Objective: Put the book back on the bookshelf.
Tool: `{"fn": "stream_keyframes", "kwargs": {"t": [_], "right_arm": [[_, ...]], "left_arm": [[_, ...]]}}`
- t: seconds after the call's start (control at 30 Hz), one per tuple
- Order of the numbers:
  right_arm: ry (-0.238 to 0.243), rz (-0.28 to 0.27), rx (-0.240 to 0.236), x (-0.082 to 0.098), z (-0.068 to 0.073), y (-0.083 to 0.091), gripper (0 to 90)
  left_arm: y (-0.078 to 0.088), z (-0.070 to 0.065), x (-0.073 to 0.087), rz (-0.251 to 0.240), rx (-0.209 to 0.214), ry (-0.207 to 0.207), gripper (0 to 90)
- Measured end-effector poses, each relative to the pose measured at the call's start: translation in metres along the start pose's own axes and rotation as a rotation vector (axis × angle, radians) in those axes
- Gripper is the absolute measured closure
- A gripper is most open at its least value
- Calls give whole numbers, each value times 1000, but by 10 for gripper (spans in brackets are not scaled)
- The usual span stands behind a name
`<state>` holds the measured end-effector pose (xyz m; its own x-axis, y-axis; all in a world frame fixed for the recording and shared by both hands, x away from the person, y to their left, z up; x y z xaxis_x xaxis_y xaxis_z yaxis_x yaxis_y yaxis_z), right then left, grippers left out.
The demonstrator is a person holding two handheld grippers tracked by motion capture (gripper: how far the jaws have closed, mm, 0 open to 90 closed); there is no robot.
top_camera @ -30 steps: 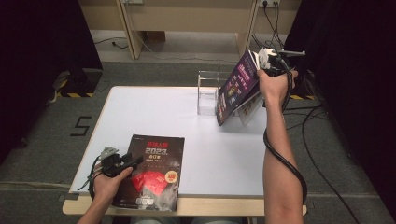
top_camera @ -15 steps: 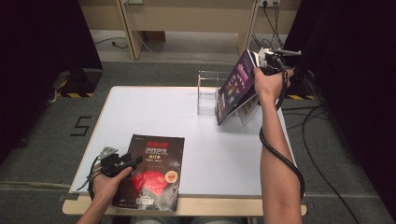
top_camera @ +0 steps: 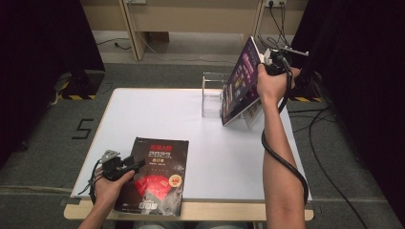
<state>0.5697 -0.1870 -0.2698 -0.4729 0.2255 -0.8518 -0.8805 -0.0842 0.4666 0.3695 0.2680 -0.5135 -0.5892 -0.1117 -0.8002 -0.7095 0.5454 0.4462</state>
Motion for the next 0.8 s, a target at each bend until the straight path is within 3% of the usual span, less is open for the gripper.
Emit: {"fn": "stream_keyframes", "kwargs": {"t": [0.17,0.2,0.23,0.27,0.37,0.47,0.53,0.8], "right_arm": [[-3,0,-10,8,-4,-6,846],[-5,10,-10,12,-6,-9,846],[14,61,-11,23,-9,-18,845],[12,50,-8,26,-10,-20,845],[31,40,15,28,-14,-19,842],[40,63,18,27,-17,-19,839],[76,71,39,26,-20,-21,813],[105,56,74,25,-22,-20,773]], "left_arm": [[1,0,0,-3,-1,3,392],[1,0,0,-2,-1,3,392],[1,0,0,-1,0,3,393],[0,0,0,-3,2,5,392],[-1,0,0,-2,0,5,393],[-1,-1,1,4,3,-1,393],[-2,-3,1,3,7,-3,393],[-1,-2,0,-1,4,0,392]]}}
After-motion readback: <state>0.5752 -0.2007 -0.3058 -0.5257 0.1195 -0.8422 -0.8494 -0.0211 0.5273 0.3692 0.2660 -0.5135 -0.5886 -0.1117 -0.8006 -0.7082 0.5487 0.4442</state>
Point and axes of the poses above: each handheld gripper's, and its own axes: y roughly backward along the jaws, x roughly out of its underside, z roughly to its left, the point moved 3 cm from there along -y, roughly forward along the jaws, and after that the axes turned 8 degrees about x, right-handed, at the moved point
